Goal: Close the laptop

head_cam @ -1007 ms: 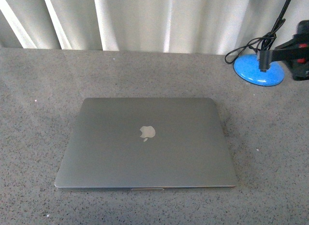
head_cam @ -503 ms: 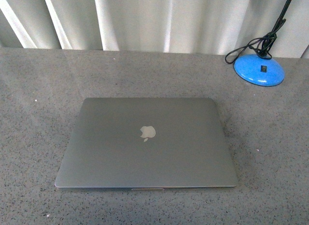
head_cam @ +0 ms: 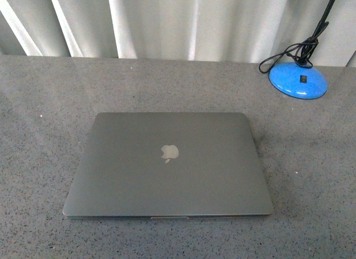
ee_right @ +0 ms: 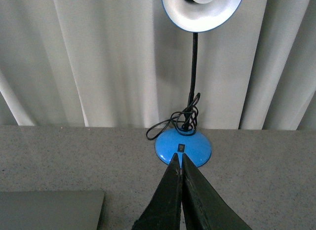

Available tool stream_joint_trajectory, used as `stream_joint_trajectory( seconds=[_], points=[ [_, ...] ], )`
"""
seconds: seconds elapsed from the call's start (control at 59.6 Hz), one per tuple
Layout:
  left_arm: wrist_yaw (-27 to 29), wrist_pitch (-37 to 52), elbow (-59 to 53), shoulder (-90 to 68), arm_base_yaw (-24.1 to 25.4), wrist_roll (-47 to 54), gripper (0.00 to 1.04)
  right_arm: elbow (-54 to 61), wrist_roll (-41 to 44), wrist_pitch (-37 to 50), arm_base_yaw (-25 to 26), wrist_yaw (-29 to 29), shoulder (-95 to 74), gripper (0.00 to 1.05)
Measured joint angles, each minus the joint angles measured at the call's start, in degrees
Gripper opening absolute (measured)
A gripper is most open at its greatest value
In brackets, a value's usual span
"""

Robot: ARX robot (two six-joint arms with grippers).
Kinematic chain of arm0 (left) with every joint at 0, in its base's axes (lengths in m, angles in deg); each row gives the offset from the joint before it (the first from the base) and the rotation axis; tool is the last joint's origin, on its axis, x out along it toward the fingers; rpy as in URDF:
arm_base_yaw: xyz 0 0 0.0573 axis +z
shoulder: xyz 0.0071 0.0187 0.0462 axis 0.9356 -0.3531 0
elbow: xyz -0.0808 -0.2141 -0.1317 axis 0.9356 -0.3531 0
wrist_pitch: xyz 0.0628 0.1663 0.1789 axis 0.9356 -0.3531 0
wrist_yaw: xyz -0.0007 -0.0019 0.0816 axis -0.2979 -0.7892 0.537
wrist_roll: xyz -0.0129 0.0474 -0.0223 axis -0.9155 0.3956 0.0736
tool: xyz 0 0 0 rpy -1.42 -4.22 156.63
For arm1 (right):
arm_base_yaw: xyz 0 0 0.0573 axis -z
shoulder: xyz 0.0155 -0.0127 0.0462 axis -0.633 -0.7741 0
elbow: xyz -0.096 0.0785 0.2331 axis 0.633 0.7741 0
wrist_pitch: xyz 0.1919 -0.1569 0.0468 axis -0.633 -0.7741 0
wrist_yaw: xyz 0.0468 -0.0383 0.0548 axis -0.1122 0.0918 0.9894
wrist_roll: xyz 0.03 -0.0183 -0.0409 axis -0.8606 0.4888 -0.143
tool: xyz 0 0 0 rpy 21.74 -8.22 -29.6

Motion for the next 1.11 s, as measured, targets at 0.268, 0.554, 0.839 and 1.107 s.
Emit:
stream_joint_trajectory(
  seconds=[0.268,0.554,0.839,1.107],
  points=[
    [0.0,-2.4,-6.7,8.9,0.0,0.0,0.04,3.1,0.0,-10.2,5.7,5.4,13.6,0.01],
    [0.0,-13.0,-9.5,22.4,0.0,0.0,0.04,3.5,0.0,-20.9,6.0,5.7,26.1,0.01],
    [0.0,-23.9,-9.9,34.8,0.0,0.0,0.04,3.6,0.0,-30.8,6.0,5.7,36.7,0.01],
    [0.0,-32.9,-9.9,44.5,0.0,0.0,0.04,3.6,0.0,-38.0,6.0,5.7,44.2,0.01]
  ],
)
